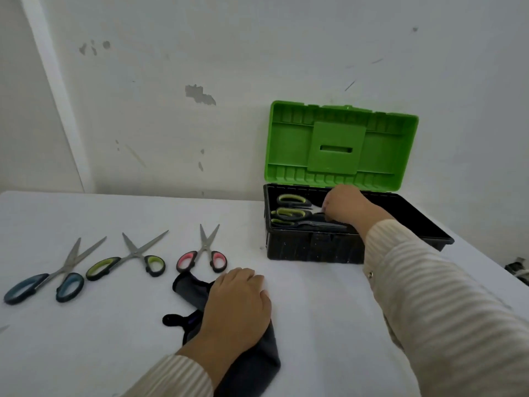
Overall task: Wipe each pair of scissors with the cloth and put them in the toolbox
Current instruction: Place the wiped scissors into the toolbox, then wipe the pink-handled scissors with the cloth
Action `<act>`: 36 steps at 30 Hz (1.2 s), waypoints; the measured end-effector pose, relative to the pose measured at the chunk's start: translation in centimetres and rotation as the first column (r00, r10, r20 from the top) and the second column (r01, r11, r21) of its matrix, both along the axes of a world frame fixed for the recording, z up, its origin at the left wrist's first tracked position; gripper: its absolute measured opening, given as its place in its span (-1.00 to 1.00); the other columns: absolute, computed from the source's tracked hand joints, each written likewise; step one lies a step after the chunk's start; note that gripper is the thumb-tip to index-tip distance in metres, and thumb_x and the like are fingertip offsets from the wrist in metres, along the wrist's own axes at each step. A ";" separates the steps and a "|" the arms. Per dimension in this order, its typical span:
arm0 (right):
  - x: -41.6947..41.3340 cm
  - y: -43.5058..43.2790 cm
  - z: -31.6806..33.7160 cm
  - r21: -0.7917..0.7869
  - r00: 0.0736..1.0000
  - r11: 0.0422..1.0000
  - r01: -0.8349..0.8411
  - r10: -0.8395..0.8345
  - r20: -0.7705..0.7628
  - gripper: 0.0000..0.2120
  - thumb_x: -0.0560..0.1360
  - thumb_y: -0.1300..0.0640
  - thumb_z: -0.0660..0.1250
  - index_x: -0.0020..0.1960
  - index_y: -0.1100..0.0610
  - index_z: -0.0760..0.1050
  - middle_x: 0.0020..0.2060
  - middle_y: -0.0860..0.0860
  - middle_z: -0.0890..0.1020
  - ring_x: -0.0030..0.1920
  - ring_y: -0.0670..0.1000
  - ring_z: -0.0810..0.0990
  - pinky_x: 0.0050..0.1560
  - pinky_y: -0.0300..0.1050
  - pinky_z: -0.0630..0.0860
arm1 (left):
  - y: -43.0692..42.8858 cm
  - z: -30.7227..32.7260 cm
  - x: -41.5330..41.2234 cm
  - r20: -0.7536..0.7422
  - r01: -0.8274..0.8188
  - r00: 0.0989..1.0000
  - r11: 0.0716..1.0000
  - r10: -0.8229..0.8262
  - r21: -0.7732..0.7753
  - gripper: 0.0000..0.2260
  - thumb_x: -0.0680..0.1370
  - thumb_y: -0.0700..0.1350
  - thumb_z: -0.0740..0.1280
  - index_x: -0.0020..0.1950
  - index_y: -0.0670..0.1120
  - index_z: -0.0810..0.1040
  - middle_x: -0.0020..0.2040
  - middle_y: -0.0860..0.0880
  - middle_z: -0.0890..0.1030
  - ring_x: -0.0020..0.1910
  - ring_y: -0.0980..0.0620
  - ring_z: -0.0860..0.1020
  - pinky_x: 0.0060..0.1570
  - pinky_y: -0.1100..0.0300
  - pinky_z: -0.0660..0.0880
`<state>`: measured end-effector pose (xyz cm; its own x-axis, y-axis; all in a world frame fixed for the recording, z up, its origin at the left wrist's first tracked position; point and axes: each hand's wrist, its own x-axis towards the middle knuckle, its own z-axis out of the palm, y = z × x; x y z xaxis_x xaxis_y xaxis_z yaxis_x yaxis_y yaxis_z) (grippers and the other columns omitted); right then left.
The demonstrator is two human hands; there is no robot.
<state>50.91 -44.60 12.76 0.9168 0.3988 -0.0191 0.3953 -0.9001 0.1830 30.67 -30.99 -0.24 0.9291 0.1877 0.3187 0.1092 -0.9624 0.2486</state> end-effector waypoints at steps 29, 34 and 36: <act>-20.0 8.2 -9.1 0.559 0.946 0.816 -0.145 0.281 -0.164 -0.66 0.46 -0.01 0.30 0.18 0.09 0.44 0.10 0.03 0.35 0.08 0.03 0.41 0.02 -0.18 0.41 | 12.2 3.2 6.3 -0.421 -0.299 0.858 0.952 0.295 0.060 -0.75 0.51 -0.14 0.27 0.14 -0.22 0.53 0.15 -0.15 0.56 0.18 -0.13 0.51 0.08 0.11 0.45; -20.0 8.6 -9.9 0.545 0.951 0.801 -0.248 0.307 -0.018 -0.70 0.51 -0.07 0.18 0.16 0.06 0.43 0.09 -0.01 0.41 0.09 0.01 0.42 -0.03 -0.19 0.39 | 12.0 5.1 6.6 -0.404 -0.289 0.884 0.954 0.234 -0.079 -0.81 0.47 -0.24 0.26 -0.35 -0.15 0.37 -0.26 -0.07 0.53 -0.07 -0.11 0.58 -0.17 0.19 0.41; -19.9 8.4 -9.6 0.571 0.952 0.781 -0.253 0.306 0.002 -0.79 0.53 -0.02 0.16 0.07 0.06 0.43 0.00 -0.03 0.42 0.03 -0.01 0.44 -0.11 -0.23 0.33 | 12.9 6.2 6.1 -0.368 -0.364 0.897 0.882 0.245 -0.300 -0.81 0.46 -0.26 0.25 -0.36 -0.16 0.38 -0.35 -0.07 0.48 -0.30 -0.05 0.54 -0.30 0.24 0.45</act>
<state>31.02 -36.21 3.16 0.7687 0.6027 0.2141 0.6355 -0.6817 -0.3626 36.75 -18.12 5.98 0.8452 0.5213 -0.1179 0.5105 -0.7220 0.4670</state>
